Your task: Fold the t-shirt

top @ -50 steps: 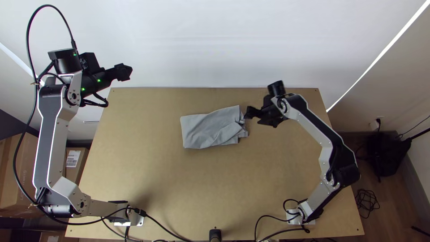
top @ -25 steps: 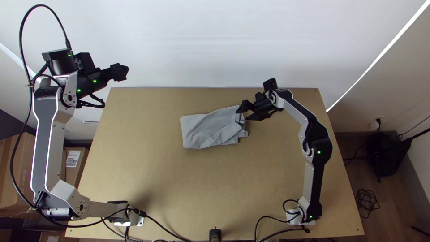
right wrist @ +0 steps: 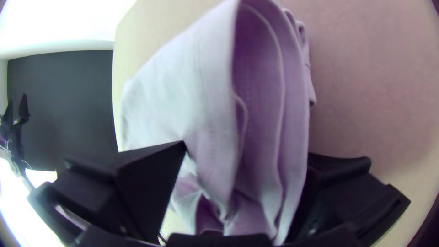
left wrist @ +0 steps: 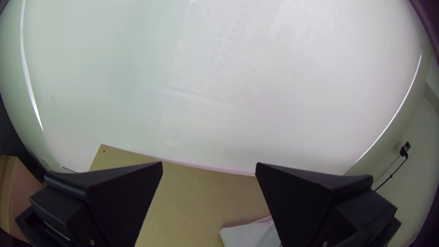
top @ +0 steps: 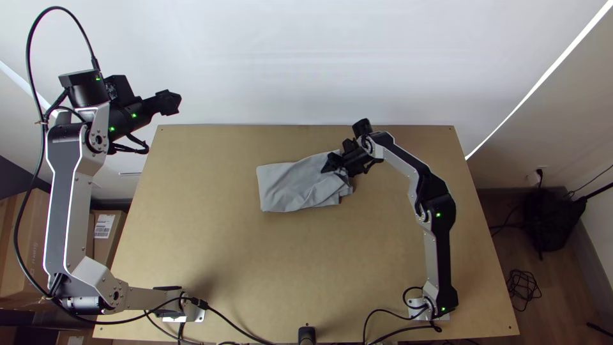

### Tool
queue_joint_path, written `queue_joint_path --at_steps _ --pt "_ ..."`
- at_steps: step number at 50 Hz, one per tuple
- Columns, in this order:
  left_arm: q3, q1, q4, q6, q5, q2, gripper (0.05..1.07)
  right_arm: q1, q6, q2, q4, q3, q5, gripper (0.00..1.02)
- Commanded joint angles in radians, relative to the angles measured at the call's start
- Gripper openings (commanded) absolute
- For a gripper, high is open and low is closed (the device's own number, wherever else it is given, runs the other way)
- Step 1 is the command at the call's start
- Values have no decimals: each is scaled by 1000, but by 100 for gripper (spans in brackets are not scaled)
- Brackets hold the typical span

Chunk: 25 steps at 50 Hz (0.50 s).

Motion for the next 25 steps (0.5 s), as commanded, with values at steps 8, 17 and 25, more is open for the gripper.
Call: queue_joint_path --at_steps 8,17,25 --pt "13 8 -7 -5 -5 -16 103 -126 59 6 33 -16 27 2" --pt "13 9 -7 -4 -5 -26 103 -286 128 -31 108 -28 84 2" --pt "10 11 -5 -2 -5 -30 103 -435 206 -41 159 -28 167 2"
